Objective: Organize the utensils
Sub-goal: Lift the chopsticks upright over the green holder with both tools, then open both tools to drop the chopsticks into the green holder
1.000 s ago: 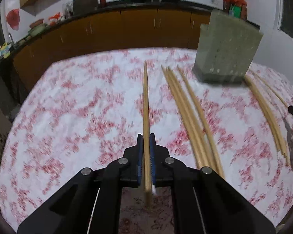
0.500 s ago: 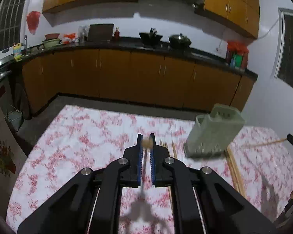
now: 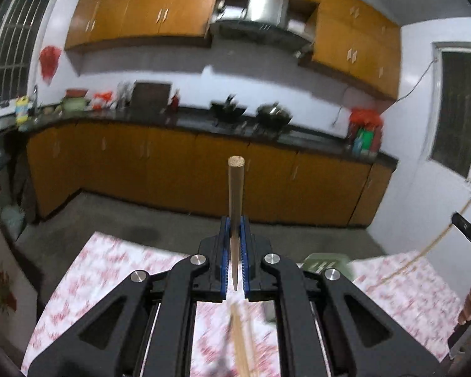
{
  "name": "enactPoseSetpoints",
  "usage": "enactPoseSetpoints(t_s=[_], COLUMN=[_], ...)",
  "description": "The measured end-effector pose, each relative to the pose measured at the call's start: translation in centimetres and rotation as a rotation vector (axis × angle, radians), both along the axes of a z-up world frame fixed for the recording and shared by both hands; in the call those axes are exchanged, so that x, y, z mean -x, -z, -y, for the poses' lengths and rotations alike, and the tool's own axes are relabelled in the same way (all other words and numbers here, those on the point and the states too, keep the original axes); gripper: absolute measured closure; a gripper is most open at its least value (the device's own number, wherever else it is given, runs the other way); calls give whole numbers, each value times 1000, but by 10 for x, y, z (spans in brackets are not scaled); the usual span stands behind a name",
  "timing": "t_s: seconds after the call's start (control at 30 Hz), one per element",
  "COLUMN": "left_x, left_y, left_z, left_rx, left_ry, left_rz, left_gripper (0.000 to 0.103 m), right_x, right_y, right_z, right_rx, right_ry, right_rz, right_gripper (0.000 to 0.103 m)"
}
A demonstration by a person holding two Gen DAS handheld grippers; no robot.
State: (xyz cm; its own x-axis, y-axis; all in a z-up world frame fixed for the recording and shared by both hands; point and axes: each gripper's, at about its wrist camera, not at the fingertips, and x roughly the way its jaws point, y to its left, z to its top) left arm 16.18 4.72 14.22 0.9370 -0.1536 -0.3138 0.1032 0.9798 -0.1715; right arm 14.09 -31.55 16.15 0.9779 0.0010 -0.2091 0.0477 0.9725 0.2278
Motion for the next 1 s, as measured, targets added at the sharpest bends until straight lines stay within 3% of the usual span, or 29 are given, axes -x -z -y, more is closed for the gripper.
enactPoseSetpoints(t_s=[0.17,0.27,0.67,0.77,0.83,0.9,1.0], left_x=[2,-2,-35,-39,-38,-33,-25], left_y=[-17,-11,43,47,45,43,37], left_z=[20,36,63,62,60,57,55], left_rx=[55,58,73,92,99,97,102], left_ry=[58,87,124,132,137,126,114], left_rz=[62,66,-76,-107,-110,-94,-61], left_gripper=[96,96,96,95,90,64,57], right_x=[3,-4,-48,-49,-46,-42,-30], right_y=[-34,-32,29,34,33,30,23], right_z=[-20,-37,-61,-64,-61,-62,-56], right_rx=[-31,-8,28,30,31,30,26], right_ry=[-79,-111,-130,-135,-138,-132,-120], right_rz=[107,112,-55,-71,-65,-50,-23], right_gripper=[95,95,94,88,76,68,66])
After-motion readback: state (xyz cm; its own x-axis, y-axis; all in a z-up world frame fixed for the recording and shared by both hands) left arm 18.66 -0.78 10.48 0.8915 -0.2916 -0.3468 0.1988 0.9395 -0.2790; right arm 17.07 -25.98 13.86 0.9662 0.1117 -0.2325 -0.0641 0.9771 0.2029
